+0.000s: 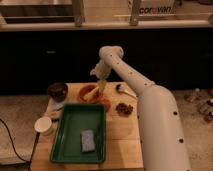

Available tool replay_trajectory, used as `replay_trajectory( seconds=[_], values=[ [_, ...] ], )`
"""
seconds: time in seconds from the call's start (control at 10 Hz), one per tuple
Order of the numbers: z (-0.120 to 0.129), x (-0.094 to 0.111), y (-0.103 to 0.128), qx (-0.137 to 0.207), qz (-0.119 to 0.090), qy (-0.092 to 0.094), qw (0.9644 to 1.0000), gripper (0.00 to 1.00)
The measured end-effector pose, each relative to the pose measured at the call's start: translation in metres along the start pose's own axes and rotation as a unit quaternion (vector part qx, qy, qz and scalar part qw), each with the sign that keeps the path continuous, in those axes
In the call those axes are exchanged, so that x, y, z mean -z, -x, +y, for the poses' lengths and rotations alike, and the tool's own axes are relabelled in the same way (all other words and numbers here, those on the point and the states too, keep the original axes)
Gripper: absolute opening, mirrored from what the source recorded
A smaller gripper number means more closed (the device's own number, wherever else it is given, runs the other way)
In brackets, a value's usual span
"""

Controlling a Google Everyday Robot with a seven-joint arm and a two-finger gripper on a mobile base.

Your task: Place banana in red bowl

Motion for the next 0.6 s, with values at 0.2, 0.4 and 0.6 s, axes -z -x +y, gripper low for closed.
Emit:
replay_trajectory(
  seconds=[0.2, 0.4, 0.6],
  values=[
    [0.0023, 0.003, -0.006, -0.002, -0.002, -0.001, 1.0, 0.8],
    [0.0034, 0.0064, -0.0092, -0.002, -0.002, -0.003, 1.0, 0.8],
    [0.0017, 0.0057, -0.006, 0.002, -0.003, -0.003, 1.0, 0.8]
  ],
)
